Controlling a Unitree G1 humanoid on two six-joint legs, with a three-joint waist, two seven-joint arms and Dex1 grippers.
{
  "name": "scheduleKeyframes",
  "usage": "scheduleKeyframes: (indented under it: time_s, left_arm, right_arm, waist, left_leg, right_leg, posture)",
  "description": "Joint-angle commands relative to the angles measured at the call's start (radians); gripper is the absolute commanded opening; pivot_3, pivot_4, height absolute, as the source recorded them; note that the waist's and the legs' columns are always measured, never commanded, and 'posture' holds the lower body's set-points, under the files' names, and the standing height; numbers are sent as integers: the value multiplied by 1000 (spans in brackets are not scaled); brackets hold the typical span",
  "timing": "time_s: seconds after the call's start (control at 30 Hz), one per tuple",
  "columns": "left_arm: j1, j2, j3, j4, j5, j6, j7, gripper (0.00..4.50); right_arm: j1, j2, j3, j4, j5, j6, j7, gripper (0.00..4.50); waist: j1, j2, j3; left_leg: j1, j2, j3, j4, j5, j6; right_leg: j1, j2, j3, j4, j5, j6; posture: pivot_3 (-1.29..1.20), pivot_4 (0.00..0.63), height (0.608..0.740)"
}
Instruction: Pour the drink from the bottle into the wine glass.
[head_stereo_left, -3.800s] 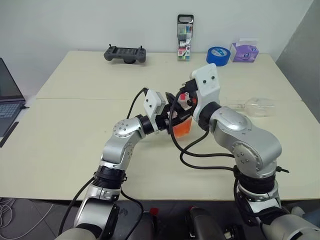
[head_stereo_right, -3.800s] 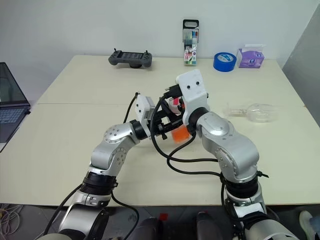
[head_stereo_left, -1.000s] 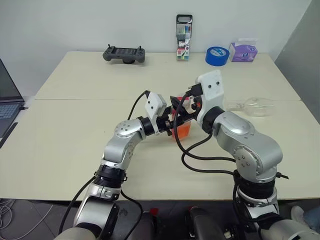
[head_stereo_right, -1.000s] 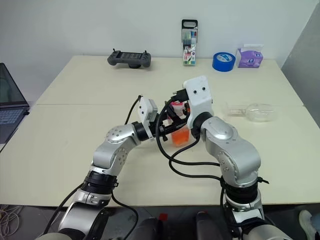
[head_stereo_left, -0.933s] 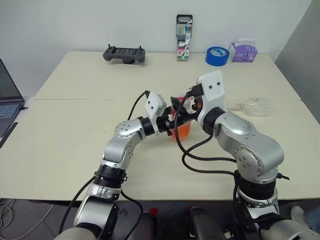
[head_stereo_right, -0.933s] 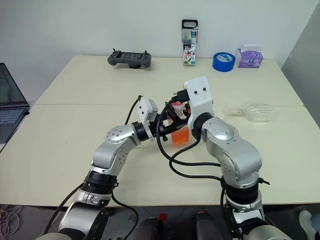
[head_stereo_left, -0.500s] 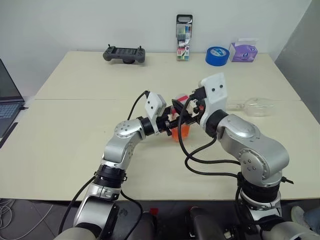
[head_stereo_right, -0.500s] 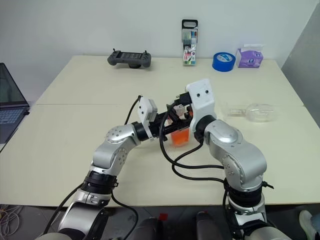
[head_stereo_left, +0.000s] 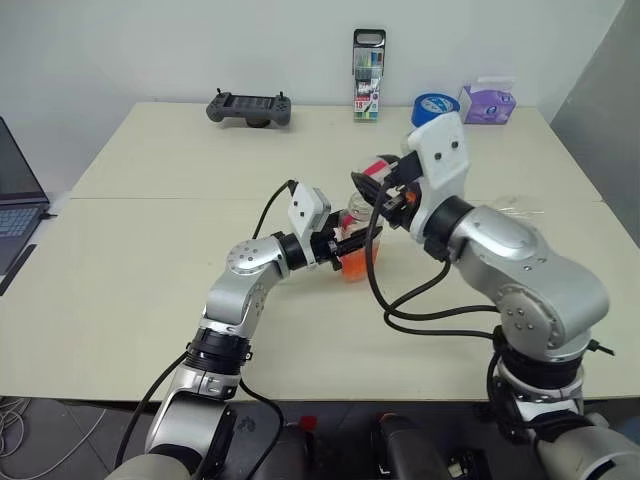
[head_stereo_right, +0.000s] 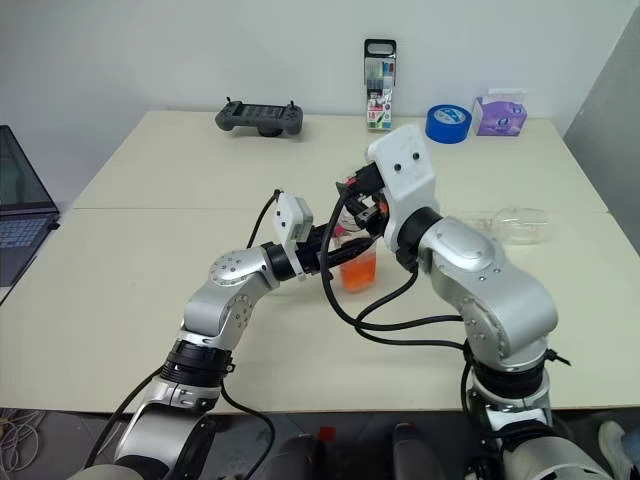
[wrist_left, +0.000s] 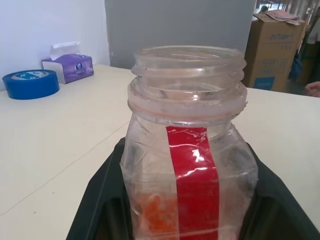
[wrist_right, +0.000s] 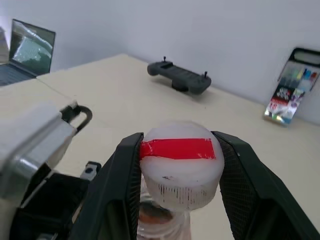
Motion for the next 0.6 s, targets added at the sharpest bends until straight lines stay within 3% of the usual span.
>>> scheduleKeyframes:
  time_s: [0.03, 0.13, 0.23, 0.43, 0.6]
  left_arm:
    - [-17, -3, 15, -23, -3, -34, -2, 1850]
    - [-26, -2, 22, -22, -7, -38, 0, 1850]
    - [-28, -3, 23, -28, -11, -36, 1, 1850]
    - [-33, -6, 27, -36, -13, -29, 0, 1849]
    - [-42, -1, 34, -32, -13, -26, -1, 1849]
  right_arm:
    - [-2, 3, -79, -4, 17, -31, -4, 1794]
    - [135, 16, -219, 46, -49, -70, -99, 1794]
    - [343, 40, -281, 101, -131, -187, -184, 1790]
    - [646, 112, -301, 206, -266, -500, -301, 1790]
    - [674, 128, -292, 224, -275, -542, -309, 3432]
  waist:
    - [0, 0, 0]
    - [2, -1, -1]
    - [14, -2, -1]
    - [-2, -1, -1]
    - [-7, 0, -1]
  left_leg:
    - [0, 0, 0, 0, 0, 0]
    - [0, 0, 0, 0, 0, 0]
    - [-1, -1, 0, 0, 0, 0]
    - [1, -1, 6, -1, 0, 0]
    - [5, 2, 7, -1, 0, 0]
  right_leg:
    - [0, 0, 0, 0, 0, 0]
    - [0, 0, 1, 0, 0, 0]
    - [1, -1, 0, -1, 0, 0]
    - [-1, -1, 4, 0, 0, 0]
    - [1, 8, 7, 1, 0, 0]
  posture:
    - [0, 150, 740]
    - [0, 150, 740]
    - [0, 150, 740]
    - [0, 150, 740]
    - [0, 150, 740]
